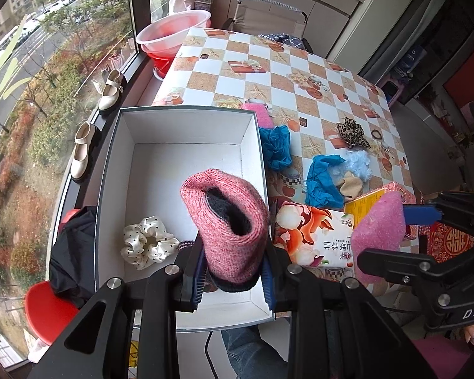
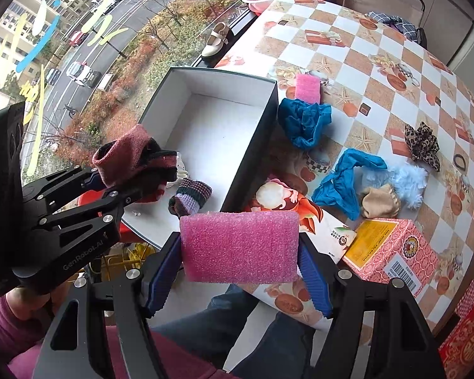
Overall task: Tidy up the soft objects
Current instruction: 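Carry the pink sock with the left tool while the right tool carries the sponge over the box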
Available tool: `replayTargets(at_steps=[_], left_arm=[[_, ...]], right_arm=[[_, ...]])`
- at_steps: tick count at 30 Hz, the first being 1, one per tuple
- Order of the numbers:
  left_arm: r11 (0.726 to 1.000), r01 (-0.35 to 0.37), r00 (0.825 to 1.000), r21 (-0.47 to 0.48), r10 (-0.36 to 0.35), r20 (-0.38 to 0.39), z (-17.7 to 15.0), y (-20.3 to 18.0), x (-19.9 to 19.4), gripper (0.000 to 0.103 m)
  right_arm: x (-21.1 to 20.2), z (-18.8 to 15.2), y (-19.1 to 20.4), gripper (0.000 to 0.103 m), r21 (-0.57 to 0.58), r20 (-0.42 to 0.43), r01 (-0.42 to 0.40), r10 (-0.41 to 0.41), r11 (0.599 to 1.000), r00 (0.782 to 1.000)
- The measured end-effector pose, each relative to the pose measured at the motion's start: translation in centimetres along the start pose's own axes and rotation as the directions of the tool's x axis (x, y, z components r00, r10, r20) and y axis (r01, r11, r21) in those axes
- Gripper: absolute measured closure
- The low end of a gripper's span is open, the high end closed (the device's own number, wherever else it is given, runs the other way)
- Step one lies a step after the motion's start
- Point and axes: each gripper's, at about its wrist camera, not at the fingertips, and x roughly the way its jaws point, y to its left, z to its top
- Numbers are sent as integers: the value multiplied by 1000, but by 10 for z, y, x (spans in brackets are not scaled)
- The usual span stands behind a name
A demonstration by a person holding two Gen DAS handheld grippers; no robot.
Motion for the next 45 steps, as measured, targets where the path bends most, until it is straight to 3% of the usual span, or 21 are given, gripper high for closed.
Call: replayTargets(at_steps=[45], left_arm=[[996,-39,999,-85,36,-33,11,31,23,71]], right_arm=[[27,52,18,31,-84,-47,-26,22,996,999]])
